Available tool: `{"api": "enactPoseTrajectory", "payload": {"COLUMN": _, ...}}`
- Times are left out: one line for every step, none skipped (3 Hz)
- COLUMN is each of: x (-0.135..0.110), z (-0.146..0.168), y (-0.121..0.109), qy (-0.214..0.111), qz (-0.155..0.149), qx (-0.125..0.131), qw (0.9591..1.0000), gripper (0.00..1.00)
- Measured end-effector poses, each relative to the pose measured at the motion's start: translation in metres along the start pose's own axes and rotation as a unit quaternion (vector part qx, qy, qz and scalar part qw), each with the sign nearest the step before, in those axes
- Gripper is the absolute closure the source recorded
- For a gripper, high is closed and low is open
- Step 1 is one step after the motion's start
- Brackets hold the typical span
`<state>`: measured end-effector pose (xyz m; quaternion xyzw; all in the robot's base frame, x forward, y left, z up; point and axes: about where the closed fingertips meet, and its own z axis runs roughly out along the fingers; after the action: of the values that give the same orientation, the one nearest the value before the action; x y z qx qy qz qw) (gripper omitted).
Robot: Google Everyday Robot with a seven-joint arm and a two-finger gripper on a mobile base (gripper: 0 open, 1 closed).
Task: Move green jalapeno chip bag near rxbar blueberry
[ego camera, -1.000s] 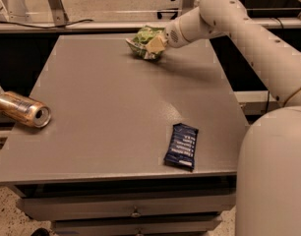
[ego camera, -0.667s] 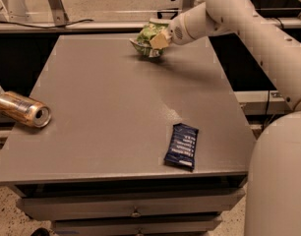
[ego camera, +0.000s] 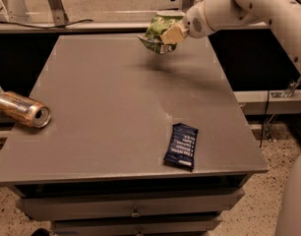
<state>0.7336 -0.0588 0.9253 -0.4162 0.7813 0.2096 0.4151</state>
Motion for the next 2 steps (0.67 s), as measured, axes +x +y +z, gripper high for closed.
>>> {"api": "enactPoseTrajectory", "payload": {"x": 0.020, "z": -0.042, "y": 0.028, "qy": 0.011, "qz": -0.013, "qx": -0.026, "qw": 0.9995, "gripper": 1.00}}
{"api": "enactPoseTrajectory", "payload": {"x": 0.057, "z": -0.080, "y": 0.056, "qy": 0.031, "qz": -0.011, "qx": -0.052, "qw": 0.9981, "gripper": 1.00}}
